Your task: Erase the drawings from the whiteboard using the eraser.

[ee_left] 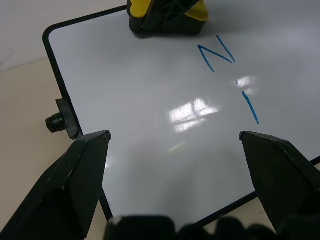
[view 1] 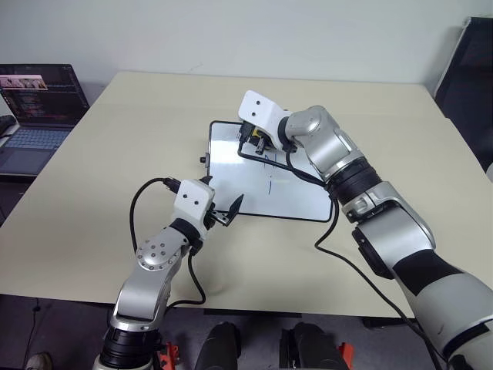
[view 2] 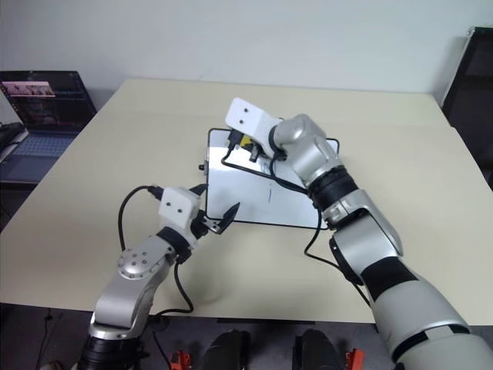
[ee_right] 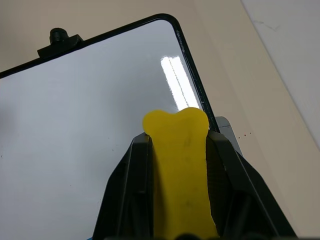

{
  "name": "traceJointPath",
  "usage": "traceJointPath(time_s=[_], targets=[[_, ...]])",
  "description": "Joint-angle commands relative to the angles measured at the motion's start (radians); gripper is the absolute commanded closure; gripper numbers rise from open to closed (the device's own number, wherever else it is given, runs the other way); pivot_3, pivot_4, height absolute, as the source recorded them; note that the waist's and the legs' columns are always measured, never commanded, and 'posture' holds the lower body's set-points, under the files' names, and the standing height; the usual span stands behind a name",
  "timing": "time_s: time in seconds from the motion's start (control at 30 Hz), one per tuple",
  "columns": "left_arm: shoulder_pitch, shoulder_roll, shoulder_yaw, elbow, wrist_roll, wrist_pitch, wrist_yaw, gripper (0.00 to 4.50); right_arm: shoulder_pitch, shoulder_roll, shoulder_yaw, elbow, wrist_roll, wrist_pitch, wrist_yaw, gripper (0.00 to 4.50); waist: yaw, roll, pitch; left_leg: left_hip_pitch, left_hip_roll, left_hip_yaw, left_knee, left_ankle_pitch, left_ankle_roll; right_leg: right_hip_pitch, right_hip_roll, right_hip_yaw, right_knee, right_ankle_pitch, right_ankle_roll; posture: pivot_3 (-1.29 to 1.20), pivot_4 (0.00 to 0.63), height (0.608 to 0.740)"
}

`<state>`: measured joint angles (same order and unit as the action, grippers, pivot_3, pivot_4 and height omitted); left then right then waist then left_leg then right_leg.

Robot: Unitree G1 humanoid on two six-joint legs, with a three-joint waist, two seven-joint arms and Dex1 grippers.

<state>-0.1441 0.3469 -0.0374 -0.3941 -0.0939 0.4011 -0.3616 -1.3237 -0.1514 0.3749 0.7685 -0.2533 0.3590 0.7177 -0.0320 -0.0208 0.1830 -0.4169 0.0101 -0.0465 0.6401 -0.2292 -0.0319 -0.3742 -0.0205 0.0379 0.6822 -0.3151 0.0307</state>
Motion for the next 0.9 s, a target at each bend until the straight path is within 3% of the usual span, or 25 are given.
traceJointPath(time_s=[0.03,0.37,0.9], targets=[[-0.005,-0.001,0.004,-0.028,0.003,-0.027,0.003,0.0,-0.009,-0.019,-0.014,-0.012,-0.005,-0.013,0.002,3.42,0.0,0.0,0.0,0.0,0.0,0.0,0.0,0.0,0.0,0.0,0.0,0.0,0.0,0.0,0.0,0.0,0.15,0.74],[-0.006,-0.001,0.003,-0.029,0.003,-0.026,0.003,0.0,0.072,-0.135,0.016,0.008,-0.049,-0.044,0.021,3.42,0.013,0.0,0.0,0.001,-0.001,-0.002,0.003,0.0,0.0,0.004,0.0,-0.002,0.0,0.0,0.0,0.0,0.15,0.74],[-0.004,0.003,0.004,-0.027,0.0,-0.028,-0.005,0.0,0.194,-0.286,0.019,-0.165,-0.059,0.049,0.091,3.42,0.029,-0.001,-0.001,0.004,-0.001,-0.002,0.005,0.003,0.001,0.006,0.0,-0.002,0.003,0.003,0.001,0.0,0.15,0.74]])
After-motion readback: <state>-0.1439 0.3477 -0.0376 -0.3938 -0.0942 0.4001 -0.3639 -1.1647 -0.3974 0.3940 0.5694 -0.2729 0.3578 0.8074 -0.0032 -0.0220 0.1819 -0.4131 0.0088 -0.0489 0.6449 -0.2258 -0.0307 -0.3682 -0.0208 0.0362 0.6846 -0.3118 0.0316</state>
